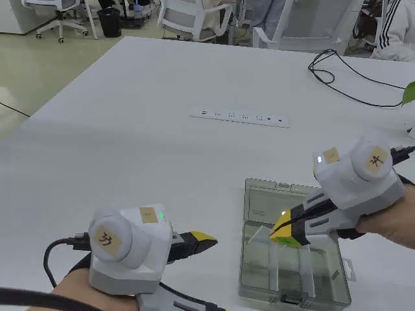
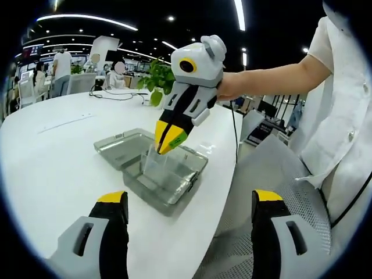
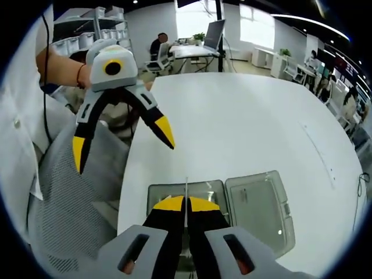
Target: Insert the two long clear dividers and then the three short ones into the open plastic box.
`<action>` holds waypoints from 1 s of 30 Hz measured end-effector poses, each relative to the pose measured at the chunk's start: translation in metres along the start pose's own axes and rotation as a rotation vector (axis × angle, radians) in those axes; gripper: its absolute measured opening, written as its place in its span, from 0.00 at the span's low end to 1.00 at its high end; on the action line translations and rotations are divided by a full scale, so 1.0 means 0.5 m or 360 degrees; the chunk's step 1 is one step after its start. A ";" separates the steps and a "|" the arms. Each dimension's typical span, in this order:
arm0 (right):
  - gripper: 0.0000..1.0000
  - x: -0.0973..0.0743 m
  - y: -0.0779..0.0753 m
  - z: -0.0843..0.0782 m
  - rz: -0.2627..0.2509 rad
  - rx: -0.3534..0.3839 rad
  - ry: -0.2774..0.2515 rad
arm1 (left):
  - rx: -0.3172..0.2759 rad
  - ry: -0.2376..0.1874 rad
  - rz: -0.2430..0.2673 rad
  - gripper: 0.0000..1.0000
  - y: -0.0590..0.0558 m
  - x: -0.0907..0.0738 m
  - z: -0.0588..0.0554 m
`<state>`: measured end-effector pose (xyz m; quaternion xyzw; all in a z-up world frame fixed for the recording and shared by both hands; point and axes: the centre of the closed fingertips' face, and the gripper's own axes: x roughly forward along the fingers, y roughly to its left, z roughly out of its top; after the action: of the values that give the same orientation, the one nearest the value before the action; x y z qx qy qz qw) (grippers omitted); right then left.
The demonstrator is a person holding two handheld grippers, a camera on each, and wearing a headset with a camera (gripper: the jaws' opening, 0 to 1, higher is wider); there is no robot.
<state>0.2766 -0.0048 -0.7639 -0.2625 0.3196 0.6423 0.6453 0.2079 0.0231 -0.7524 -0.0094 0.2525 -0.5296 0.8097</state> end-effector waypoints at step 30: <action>0.03 0.081 0.003 -0.033 0.0080 -0.0068 0.0179 | -0.0014 0.0002 -0.0019 0.90 -0.003 0.004 -0.001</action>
<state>0.2727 0.0097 -0.8052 -0.3036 0.3480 0.6492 0.6044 0.2070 0.0212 -0.7533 -0.0142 0.2552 -0.5333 0.8064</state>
